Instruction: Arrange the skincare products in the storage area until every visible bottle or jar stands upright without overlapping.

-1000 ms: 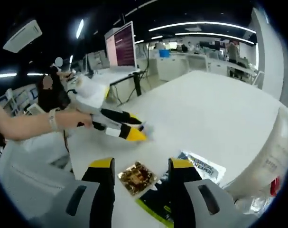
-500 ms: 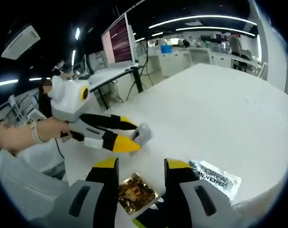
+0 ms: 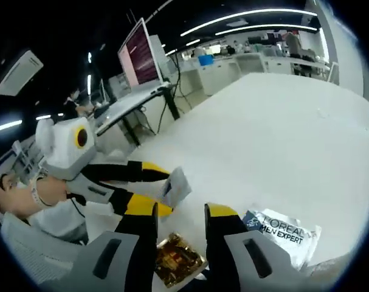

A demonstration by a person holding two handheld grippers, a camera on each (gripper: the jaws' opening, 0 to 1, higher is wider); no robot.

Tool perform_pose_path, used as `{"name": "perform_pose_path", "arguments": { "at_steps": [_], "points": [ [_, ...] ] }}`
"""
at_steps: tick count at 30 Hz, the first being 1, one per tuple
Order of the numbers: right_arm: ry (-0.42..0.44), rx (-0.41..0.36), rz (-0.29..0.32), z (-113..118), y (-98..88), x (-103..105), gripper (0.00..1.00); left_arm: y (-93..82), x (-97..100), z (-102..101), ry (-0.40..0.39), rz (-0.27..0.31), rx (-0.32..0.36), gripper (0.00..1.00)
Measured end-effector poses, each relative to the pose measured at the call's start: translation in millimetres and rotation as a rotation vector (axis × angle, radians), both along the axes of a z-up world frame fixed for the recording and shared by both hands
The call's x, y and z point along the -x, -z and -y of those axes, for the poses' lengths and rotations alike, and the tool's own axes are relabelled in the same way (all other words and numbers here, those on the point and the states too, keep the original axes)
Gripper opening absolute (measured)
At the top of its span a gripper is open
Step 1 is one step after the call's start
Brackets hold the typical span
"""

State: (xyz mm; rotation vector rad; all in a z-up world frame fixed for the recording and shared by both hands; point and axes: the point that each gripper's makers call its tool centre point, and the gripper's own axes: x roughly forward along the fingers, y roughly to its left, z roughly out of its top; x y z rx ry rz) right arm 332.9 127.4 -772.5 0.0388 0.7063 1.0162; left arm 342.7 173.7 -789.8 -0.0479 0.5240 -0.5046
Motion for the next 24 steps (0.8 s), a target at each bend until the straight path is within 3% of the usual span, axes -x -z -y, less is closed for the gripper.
{"name": "perform_pose_path", "arguments": {
  "at_steps": [8,12,24],
  "points": [
    [0.022,-0.029,-0.063,-6,2.9,1,0.27,-7.5,10.6,14,0.016,0.016,0.023,0.38],
    [0.054,-0.087,-0.15,-8,1.7,2,0.24,-9.2,12.3,17,0.03,0.035,0.007,0.38],
    [0.066,-0.11,-0.206,-5,5.9,5,0.15,-24.5,20.3,31,0.092,0.108,-0.029,0.38]
  ]
}}
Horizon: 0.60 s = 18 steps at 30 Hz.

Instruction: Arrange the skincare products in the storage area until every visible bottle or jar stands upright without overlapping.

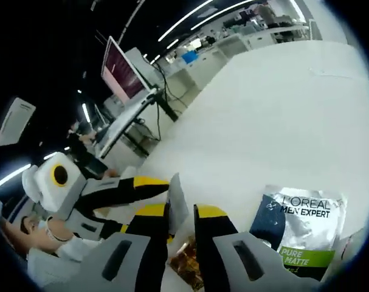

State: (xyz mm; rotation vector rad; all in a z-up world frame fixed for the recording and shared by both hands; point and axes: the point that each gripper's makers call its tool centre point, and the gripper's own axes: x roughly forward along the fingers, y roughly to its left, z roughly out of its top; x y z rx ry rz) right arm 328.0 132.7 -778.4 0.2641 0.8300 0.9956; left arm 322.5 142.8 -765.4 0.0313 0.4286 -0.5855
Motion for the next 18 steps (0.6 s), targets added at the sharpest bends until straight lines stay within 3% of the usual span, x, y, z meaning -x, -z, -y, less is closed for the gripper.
{"name": "perform_pose_path", "arguments": {
  "at_steps": [7,18],
  "points": [
    [0.001,-0.032,-0.022,-2,-3.0,1,0.03,2.7,1.6,-1,0.007,0.001,-0.017,0.37],
    [-0.02,-0.046,0.014,-4,-14.8,2,0.01,-2.3,8.0,-5,0.025,-0.014,0.013,0.38]
  ]
}}
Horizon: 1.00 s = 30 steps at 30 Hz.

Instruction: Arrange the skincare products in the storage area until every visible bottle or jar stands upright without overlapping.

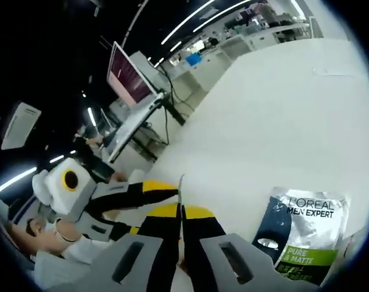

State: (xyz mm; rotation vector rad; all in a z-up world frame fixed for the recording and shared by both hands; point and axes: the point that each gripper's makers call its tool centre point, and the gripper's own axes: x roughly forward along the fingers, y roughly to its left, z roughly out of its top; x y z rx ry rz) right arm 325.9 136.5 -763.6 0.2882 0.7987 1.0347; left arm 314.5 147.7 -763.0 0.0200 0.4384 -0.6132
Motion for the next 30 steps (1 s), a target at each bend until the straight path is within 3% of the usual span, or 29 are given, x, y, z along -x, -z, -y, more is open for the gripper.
{"name": "perform_pose_path", "arguments": {
  "at_steps": [6,10,13,17,19,22,28,30],
  "points": [
    [-0.007,-0.008,0.028,1,-6.9,1,0.01,3.2,6.4,-5,0.025,-0.022,-0.002,0.41],
    [-0.018,-0.019,0.042,1,-11.9,2,0.01,1.7,13.0,-7,0.062,-0.044,0.034,0.4],
    [-0.022,-0.038,0.049,1,-18.1,5,0.01,1.2,17.0,-11,0.087,-0.037,0.012,0.41],
    [-0.03,-0.029,0.08,6,-20.4,3,0.01,4.9,19.5,-20,0.087,-0.037,-0.029,0.28],
    [-0.047,-0.036,0.077,8,-21.4,7,0.01,3.5,17.8,-25,0.065,-0.055,0.011,0.27],
    [-0.094,-0.035,0.107,9,-23.6,13,0.01,1.2,18.4,-26,0.08,-0.092,0.072,0.31],
    [-0.249,-0.03,0.179,0,-26.8,44,0.01,-2.7,18.7,-21,0.116,-0.105,0.115,0.29],
    [-0.29,-0.03,0.207,1,-27.3,45,0.01,-2.9,20.0,-18,0.134,-0.108,0.118,0.27]
  ]
}}
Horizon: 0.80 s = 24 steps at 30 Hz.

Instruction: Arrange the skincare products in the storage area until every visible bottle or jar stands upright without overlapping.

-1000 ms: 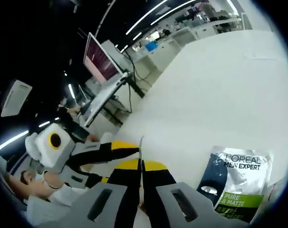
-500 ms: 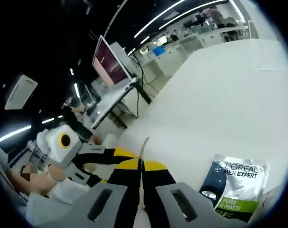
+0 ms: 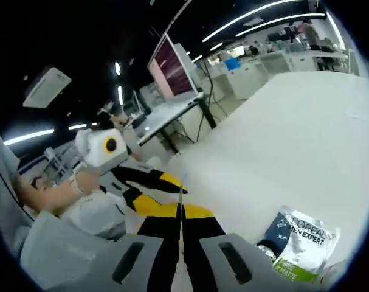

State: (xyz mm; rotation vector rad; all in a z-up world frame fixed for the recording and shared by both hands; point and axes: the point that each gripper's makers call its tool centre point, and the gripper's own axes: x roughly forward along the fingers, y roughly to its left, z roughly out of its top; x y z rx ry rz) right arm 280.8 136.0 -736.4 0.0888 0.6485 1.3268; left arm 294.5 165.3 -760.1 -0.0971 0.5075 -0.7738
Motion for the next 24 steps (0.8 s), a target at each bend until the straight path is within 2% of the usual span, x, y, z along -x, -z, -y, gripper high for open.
{"name": "perform_pose_path", "arguments": {
  "at_steps": [4,7,11,16,20,24],
  "points": [
    [-0.046,0.009,0.037,1,0.3,-2,0.01,-0.9,3.9,8,0.042,-0.015,0.027,0.24],
    [-0.065,0.005,0.031,3,1.3,-4,0.01,-3.3,8.8,14,0.089,-0.016,0.045,0.19],
    [-0.104,0.011,0.05,1,0.4,6,0.01,-6.8,9.8,17,0.098,-0.024,0.077,0.17],
    [-0.096,0.036,0.058,2,4.0,3,0.01,-3.7,9.5,16,0.106,-0.037,0.069,0.16],
    [-0.071,0.055,0.06,3,8.3,-4,0.01,-3.4,6.7,14,0.081,-0.046,0.068,0.11],
    [-0.067,0.087,0.095,1,11.4,-9,0.01,-3.1,8.5,15,0.077,-0.077,0.079,0.08]
  ]
}}
